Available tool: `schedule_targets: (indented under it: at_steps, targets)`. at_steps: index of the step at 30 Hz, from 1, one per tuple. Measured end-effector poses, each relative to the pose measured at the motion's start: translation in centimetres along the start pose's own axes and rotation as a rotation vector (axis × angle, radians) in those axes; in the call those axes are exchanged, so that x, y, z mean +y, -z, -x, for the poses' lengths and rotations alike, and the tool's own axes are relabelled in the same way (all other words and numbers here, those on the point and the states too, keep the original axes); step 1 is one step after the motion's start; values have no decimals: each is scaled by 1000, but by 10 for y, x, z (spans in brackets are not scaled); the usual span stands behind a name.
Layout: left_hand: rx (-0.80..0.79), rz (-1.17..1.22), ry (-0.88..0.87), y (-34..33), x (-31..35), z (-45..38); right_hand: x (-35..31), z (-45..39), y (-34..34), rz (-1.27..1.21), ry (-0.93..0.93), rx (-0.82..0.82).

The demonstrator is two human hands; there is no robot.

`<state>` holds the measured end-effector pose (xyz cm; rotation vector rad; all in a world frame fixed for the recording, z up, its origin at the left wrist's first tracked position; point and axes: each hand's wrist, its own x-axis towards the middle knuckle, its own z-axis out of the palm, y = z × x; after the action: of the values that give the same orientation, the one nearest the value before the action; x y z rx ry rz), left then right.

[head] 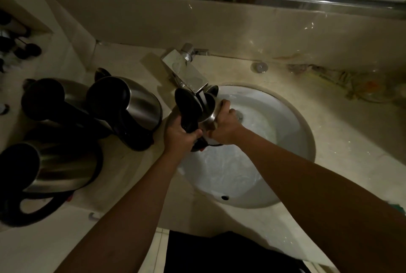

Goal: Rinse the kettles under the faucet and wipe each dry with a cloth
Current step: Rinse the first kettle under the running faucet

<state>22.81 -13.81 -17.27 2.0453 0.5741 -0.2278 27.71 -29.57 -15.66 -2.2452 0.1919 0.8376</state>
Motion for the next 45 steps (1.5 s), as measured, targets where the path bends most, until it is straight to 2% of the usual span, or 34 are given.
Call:
schedule_targets:
  at_steps: [13, 23, 45]
  targets:
    - [-5, -1, -20, 0, 2, -1, -2, 4, 4, 25, 6, -7]
    - [-23, 74, 57, 1, 4, 3, -1, 3, 2, 28, 15, -13]
    - [-32, 105, 2, 2, 2, 7, 0, 4, 1, 22, 16, -15]
